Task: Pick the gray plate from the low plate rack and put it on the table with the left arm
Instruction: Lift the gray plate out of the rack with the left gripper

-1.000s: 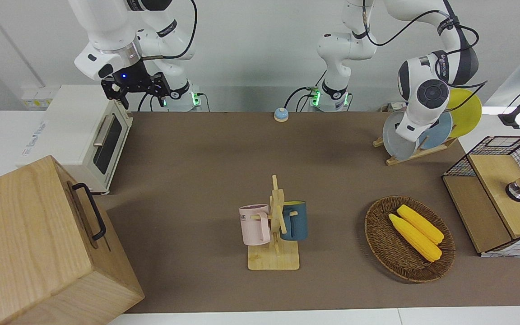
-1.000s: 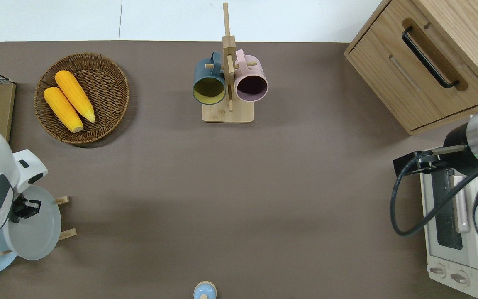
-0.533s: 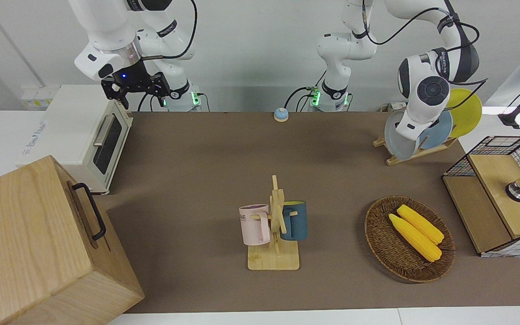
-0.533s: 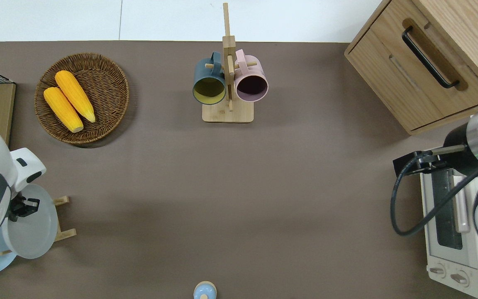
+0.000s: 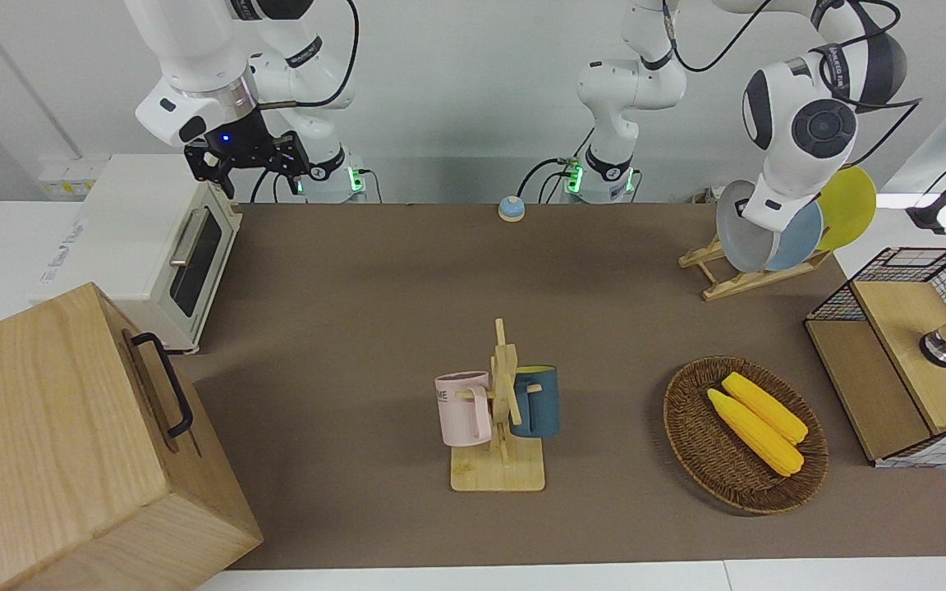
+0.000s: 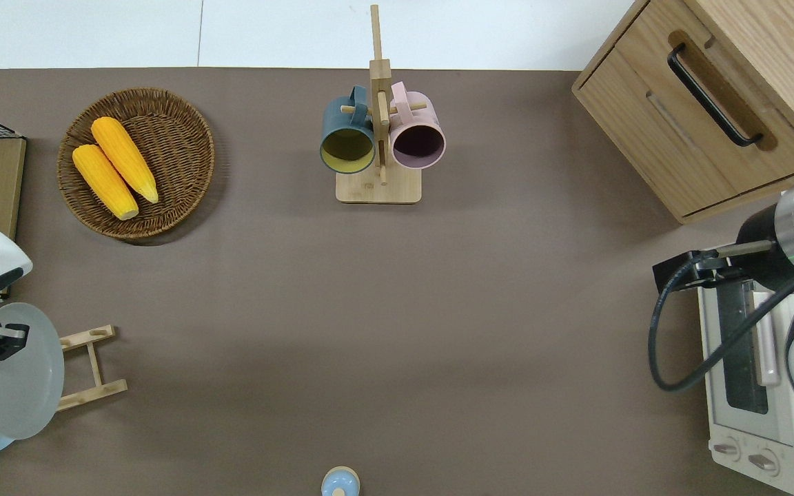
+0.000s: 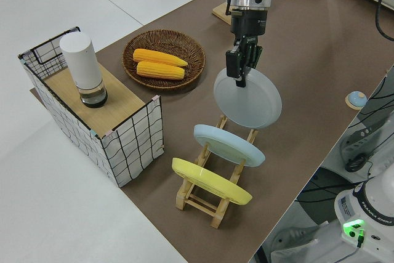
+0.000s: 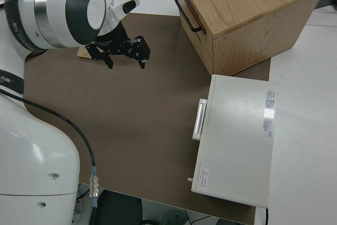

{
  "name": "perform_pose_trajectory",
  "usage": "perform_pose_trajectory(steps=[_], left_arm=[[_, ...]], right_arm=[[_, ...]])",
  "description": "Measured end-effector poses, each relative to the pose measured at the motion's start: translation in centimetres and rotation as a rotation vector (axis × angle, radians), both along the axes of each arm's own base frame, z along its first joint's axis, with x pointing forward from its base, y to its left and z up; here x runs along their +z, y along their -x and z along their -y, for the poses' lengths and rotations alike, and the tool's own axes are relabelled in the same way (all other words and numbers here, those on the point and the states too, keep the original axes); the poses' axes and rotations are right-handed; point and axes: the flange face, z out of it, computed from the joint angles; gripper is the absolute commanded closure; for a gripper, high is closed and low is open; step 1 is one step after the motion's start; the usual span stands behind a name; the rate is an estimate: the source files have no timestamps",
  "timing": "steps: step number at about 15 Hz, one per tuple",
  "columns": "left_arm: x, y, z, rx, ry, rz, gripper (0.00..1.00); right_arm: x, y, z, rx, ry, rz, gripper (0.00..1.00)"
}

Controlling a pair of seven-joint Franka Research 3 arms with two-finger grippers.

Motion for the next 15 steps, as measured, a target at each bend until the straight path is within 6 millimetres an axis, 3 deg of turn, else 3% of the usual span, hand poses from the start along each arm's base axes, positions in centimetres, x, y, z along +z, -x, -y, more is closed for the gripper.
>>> perform_pose_trajectory(steps=[3,6,11,15], left_arm=[[2.2,-0.1,1.3,0.03,0.097,0.034,0.9],[2.7,-0.1,3.3,0.073,0.191,0.046,0.9],[1.6,-0.2,6.6,0.178,0.418,0.044,0.9],[-1.0,-0.9,8.2,0.208,0.524,0.088,0.9]], right_arm=[[0.0,0.0,0.0,0.0,0.0,0.0,0.017],[0.0,0.0,0.0,0.0,0.0,0.0,0.017],[0.0,0.0,0.0,0.0,0.0,0.0,0.017],[0.0,0.0,0.0,0.0,0.0,0.0,0.017]])
